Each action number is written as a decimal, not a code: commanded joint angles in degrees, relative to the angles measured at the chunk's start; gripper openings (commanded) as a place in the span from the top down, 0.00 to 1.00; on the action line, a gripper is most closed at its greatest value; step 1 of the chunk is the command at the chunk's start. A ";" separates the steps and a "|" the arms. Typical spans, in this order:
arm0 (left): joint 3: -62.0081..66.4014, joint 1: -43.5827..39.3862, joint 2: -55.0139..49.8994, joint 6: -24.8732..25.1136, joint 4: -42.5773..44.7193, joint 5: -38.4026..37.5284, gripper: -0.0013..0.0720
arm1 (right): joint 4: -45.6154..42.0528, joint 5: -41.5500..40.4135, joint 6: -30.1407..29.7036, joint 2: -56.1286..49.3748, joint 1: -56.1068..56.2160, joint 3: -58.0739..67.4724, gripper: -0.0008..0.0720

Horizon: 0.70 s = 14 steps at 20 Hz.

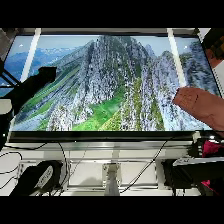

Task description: Fold the clothes and pants, and hang the long-sleeved shirts on hangers.

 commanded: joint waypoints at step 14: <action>0.02 0.07 -0.02 0.00 0.00 0.00 0.08 | 51.87 -14.86 -10.45 2.21 21.57 5.75 0.97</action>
